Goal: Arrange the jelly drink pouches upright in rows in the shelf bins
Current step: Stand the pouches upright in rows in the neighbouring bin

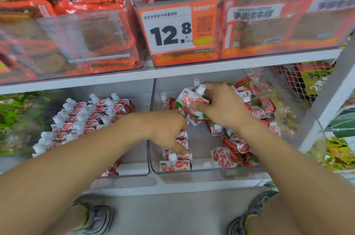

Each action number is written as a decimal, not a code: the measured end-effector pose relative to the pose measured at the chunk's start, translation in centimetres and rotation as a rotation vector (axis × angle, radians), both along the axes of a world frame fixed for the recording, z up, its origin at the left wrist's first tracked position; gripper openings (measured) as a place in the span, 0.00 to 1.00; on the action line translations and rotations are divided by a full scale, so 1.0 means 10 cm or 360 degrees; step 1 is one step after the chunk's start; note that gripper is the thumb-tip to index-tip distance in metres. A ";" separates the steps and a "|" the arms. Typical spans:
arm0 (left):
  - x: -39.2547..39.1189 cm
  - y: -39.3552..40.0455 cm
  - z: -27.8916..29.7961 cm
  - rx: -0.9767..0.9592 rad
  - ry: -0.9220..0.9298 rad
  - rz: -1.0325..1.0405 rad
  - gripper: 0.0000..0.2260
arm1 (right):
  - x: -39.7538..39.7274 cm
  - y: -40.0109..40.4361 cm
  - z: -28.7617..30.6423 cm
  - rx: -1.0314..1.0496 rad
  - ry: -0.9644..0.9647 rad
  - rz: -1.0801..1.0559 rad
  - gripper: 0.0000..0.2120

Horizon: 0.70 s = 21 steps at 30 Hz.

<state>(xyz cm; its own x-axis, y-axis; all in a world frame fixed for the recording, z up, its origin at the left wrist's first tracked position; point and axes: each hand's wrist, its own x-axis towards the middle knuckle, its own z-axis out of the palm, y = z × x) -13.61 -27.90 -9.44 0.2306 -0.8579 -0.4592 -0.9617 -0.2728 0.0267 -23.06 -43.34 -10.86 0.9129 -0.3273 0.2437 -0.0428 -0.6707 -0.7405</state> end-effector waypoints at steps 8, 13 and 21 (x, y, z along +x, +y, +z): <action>-0.44 0.68 0.08 -0.0788 -0.0176 0.0003 0.19 | 0.23 0.23 -0.33 -0.0327 0.0646 0.0621 0.14; -0.76 1.18 -0.16 -0.1333 0.0152 0.0756 0.35 | 0.32 0.18 -0.21 -0.0384 0.0825 0.0686 0.14; -0.94 1.19 -0.52 -0.1512 0.0438 0.1143 0.38 | 0.28 0.21 -0.35 -0.0342 0.1104 0.0736 0.34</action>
